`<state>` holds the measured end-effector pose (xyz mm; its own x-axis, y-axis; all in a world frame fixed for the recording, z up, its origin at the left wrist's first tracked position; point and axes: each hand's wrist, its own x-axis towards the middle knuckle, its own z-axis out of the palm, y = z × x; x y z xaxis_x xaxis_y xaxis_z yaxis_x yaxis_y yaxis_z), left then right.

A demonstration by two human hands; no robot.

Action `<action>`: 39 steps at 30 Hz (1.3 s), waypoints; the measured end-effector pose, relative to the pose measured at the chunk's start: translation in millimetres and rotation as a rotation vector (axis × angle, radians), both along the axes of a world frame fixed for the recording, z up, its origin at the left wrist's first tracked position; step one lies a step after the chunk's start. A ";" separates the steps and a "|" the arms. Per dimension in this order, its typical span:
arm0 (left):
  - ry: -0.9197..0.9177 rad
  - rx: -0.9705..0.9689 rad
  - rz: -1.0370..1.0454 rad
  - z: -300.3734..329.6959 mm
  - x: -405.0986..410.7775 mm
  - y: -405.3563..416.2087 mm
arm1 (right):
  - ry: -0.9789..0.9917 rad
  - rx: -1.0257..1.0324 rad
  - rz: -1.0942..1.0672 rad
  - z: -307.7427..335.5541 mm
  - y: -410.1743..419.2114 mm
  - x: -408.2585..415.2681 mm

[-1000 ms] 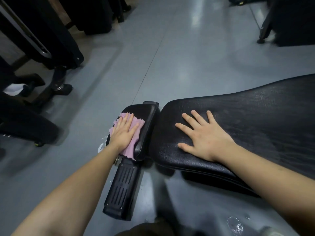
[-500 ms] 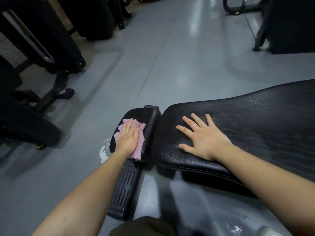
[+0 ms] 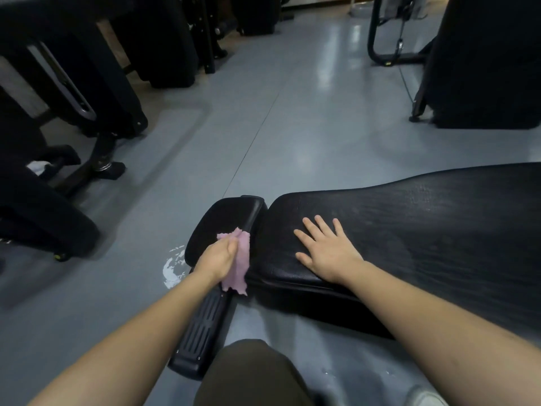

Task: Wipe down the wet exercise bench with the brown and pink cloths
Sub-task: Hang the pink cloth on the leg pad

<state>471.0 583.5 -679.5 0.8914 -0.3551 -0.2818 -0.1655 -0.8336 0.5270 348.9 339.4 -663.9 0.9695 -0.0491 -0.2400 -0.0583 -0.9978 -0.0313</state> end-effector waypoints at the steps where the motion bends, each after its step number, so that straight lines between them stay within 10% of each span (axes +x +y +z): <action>1: -0.008 -0.042 -0.012 10.4 -7.4 0.0 | -0.004 0.080 -0.030 3.7 4.5 -3.9; 7: -0.075 -0.320 -0.203 87.8 -55.1 -11.1 | -0.148 0.960 -0.286 50.2 43.2 -29.9; 11: -0.034 -0.520 -0.341 133.2 -89.3 -30.5 | -0.356 1.159 -0.371 86.2 55.0 -57.4; 27: -0.178 -0.491 -0.841 252.7 -217.5 -155.4 | -0.717 1.015 -0.639 252.3 -52.1 -286.9; 39: 0.318 -0.617 -1.201 312.7 -354.8 -311.8 | -0.850 0.757 -0.716 335.4 -151.6 -452.3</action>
<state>116.2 271.7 -366.8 -0.1177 -0.9907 0.0684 -0.4123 0.1114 0.9042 -103.4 187.7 -328.6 0.6479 -0.7277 0.2253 -0.2429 -0.4776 -0.8443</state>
